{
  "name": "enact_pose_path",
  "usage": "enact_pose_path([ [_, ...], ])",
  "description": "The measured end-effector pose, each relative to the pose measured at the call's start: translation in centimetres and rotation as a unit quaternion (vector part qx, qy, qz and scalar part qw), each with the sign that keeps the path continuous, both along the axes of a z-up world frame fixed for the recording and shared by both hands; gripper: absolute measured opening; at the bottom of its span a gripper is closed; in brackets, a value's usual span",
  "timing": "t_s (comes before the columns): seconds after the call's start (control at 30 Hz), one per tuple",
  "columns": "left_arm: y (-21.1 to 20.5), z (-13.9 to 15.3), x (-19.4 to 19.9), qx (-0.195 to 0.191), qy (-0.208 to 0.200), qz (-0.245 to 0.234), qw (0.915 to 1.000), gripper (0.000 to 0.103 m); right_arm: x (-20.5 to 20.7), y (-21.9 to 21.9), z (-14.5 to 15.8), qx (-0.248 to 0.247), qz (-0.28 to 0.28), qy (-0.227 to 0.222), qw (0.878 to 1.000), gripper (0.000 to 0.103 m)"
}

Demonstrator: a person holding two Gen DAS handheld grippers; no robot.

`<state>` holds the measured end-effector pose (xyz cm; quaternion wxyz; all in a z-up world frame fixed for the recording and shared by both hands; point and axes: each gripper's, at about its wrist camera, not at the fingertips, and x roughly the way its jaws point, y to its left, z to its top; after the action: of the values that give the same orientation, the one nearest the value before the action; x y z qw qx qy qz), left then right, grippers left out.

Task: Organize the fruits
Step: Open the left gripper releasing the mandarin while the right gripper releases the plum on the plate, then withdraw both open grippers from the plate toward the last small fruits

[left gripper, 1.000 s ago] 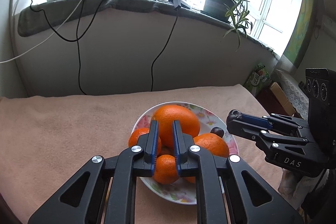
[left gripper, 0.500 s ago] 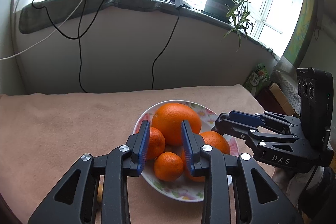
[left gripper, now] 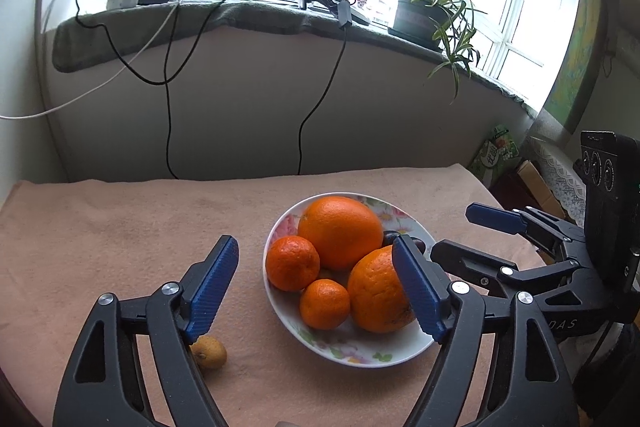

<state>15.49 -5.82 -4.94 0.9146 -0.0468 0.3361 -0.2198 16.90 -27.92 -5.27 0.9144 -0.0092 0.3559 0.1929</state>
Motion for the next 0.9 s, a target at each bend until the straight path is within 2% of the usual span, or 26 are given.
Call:
enact_pose_path([
  [0.37, 1.0, 0.5, -1.6, 0.009, -0.004, 0.009, 0.9999, 0.08, -1.9, 1.0, 0.7, -0.008, 0.001, -0.006, 1.0, 0.091],
  [0.9, 2.9, 0.9, -4.1, 0.008, -0.013, 0.024, 0.9996, 0.08, -4.4, 1.3, 0.9, 0.016, -0.001, -0.005, 1.0, 0.091],
])
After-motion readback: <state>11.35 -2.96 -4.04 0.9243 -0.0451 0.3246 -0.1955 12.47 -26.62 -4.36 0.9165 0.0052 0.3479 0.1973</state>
